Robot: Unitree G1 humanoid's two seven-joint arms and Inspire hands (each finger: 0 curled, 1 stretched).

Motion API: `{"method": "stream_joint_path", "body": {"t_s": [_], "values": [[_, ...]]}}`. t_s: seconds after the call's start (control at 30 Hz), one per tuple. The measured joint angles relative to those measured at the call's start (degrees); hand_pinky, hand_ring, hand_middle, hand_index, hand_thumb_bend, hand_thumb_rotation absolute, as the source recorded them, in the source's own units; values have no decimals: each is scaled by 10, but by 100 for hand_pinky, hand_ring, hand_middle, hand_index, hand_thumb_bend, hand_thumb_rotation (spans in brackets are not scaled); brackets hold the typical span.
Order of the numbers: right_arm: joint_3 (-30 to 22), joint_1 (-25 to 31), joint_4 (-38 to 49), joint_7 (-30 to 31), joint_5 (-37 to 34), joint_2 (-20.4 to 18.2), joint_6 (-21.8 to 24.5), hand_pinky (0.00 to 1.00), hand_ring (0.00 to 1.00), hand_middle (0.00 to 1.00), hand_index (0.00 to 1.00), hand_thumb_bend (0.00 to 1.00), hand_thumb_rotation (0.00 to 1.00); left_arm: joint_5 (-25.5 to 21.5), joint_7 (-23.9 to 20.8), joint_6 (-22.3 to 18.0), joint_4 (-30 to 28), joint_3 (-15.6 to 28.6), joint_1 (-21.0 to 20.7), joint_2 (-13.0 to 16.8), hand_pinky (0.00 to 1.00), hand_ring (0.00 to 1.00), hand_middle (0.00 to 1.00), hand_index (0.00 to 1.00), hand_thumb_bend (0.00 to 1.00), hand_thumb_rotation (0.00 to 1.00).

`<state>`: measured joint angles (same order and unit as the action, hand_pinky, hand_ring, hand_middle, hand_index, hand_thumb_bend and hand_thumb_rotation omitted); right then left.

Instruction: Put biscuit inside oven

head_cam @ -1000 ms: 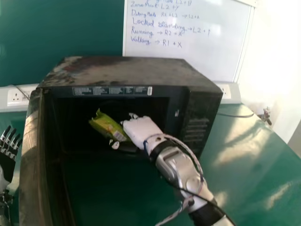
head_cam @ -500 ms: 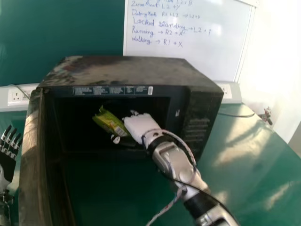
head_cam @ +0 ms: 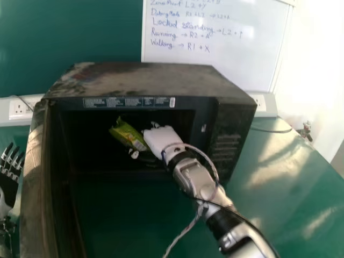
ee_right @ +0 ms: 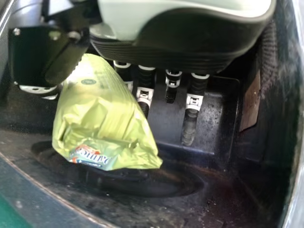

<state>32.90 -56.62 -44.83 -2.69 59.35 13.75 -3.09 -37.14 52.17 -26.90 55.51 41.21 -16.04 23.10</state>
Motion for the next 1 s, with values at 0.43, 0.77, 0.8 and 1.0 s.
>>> {"method": "stream_joint_path", "body": {"t_s": [0.43,0.77,0.8,1.0], "values": [[19,-45,-105,-91,-13,-23,-19,52,53,48,52,53,0,0,-1,0,-1,0,0,0,9,40,54,61,100,63],[34,-59,-159,-144,-24,-35,-21,51,51,47,52,53,0,0,-1,0,-1,0,0,0,8,40,55,63,100,63],[35,-61,-164,-147,-25,-37,-22,51,51,47,53,53,0,0,-1,0,-1,0,0,0,8,40,55,63,100,63],[37,-72,-178,-174,-28,-44,-31,51,51,47,52,53,0,0,-1,0,-1,0,0,0,8,40,55,63,100,63]]}}
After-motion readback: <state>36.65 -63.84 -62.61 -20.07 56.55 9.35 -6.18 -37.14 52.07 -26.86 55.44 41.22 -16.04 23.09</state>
